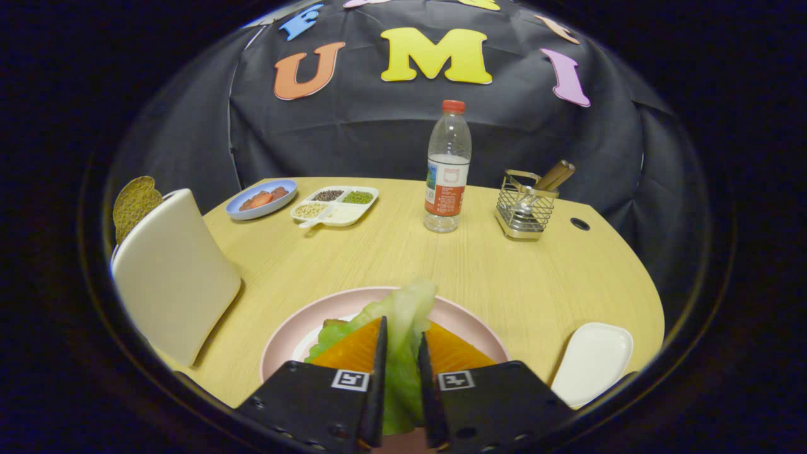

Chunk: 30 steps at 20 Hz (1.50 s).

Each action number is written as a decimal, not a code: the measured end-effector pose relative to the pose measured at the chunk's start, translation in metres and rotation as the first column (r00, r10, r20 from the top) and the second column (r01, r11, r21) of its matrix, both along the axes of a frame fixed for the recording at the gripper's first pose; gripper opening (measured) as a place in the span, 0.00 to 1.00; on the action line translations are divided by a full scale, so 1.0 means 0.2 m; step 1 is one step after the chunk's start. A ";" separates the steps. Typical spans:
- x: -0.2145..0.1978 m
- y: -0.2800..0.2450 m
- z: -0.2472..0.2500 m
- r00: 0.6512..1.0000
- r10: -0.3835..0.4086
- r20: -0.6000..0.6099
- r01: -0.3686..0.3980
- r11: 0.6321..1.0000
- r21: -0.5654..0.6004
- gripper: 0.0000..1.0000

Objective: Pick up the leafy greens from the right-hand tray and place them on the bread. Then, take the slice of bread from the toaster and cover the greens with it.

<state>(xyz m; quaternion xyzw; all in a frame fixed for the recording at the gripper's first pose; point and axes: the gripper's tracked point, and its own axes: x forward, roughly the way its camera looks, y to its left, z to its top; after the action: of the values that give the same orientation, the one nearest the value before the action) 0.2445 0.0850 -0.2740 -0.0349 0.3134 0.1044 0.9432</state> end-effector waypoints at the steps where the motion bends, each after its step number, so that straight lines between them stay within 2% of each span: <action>1: 0.00 0.00 -0.01 1.000 -0.003 0.000 0.003 1.000 0.006 0.47; 3: -0.01 -0.02 0.00 1.000 -0.007 0.013 0.007 1.000 0.002 0.63; 6: -0.02 -0.05 0.06 0.999 -0.012 0.051 0.013 1.000 -0.016 0.78; 7: -0.03 -0.06 0.08 0.998 -0.018 0.065 0.020 0.999 -0.025 0.86; 9: -0.04 -0.08 0.15 0.996 -0.031 0.085 0.033 0.999 -0.024 0.95; 17: -0.18 0.06 0.53 0.987 -0.035 0.159 0.023 0.997 0.078 0.95; 20: -0.26 0.21 0.67 0.986 -0.001 0.169 -0.020 0.992 0.122 0.94; 23: -0.32 0.32 0.81 0.977 0.024 0.210 -0.045 0.994 0.097 0.94; 30: -0.47 0.79 1.00 0.968 0.125 0.218 -0.153 0.981 0.117 0.94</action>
<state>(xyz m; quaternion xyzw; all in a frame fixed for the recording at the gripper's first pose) 0.1509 0.2432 -0.0737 -0.0047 0.2014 0.1865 0.9616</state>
